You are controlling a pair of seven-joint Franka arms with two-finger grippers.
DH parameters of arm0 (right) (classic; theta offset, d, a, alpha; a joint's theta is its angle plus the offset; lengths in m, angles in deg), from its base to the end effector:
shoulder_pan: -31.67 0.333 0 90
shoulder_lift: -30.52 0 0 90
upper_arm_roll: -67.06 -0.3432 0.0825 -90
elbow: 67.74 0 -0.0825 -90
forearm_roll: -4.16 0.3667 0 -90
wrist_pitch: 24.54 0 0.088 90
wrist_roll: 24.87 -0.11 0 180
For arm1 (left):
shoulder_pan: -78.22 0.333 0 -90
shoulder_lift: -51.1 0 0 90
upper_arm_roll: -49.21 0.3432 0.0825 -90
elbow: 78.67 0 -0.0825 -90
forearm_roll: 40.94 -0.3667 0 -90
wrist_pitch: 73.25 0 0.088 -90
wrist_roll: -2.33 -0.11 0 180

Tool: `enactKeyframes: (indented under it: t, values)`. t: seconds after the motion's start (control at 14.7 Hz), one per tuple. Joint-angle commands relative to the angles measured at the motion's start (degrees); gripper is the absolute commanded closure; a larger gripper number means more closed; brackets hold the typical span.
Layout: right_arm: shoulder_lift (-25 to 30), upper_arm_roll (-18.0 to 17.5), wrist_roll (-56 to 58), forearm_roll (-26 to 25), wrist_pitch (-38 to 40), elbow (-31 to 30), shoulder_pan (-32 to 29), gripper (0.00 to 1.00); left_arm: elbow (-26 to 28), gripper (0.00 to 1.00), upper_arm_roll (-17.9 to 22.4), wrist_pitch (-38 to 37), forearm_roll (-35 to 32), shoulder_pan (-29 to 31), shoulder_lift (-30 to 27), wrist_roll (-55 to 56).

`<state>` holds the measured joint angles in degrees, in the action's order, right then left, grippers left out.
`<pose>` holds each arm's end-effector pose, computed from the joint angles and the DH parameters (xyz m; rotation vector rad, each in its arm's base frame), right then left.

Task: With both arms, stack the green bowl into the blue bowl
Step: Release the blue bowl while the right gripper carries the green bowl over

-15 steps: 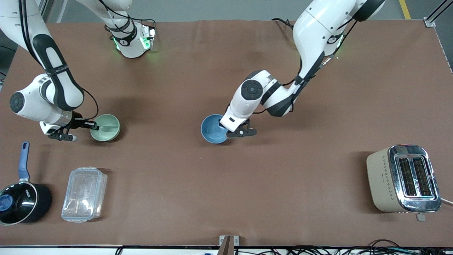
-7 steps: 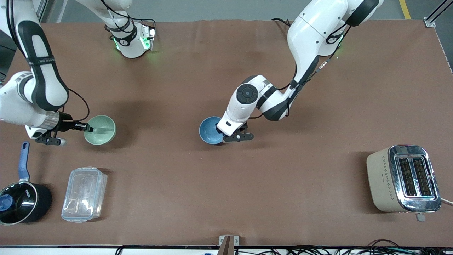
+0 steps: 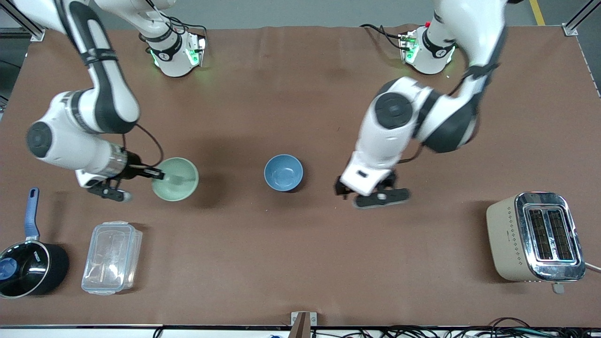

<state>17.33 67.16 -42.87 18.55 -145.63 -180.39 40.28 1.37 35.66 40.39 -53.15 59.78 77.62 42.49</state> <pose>0.5755 0.0984 0.3848 -2.9169 0.4479 0.1898 0.6192 -0.3314 0.4865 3.1251 0.1589 0.2632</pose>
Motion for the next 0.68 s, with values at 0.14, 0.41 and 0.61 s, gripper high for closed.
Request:
enactKeyframes:
  t: [0.14, 0.41, 0.61]
  values:
    - [-2.89, 0.69, -11.43, 0.29, -4.05, 2.79, 9.92, 1.0, 1.43, 0.0, -0.78, -12.11, 0.69, 9.2, -10.59, -19.22]
    - [-7.37, 0.6, -13.19, 0.64, -9.41, 2.79, 16.87, 1.0, 1.78, 0.0, -0.6, -18.79, 2.8, 13.25, -16.31, -26.94]
    - [-10.71, 0.6, -20.3, 0.64, -15.82, 2.79, 21.53, 1.0, 3.7, 0.0, -0.08, -19.59, 4.55, 15.8, -19.73, -34.96]
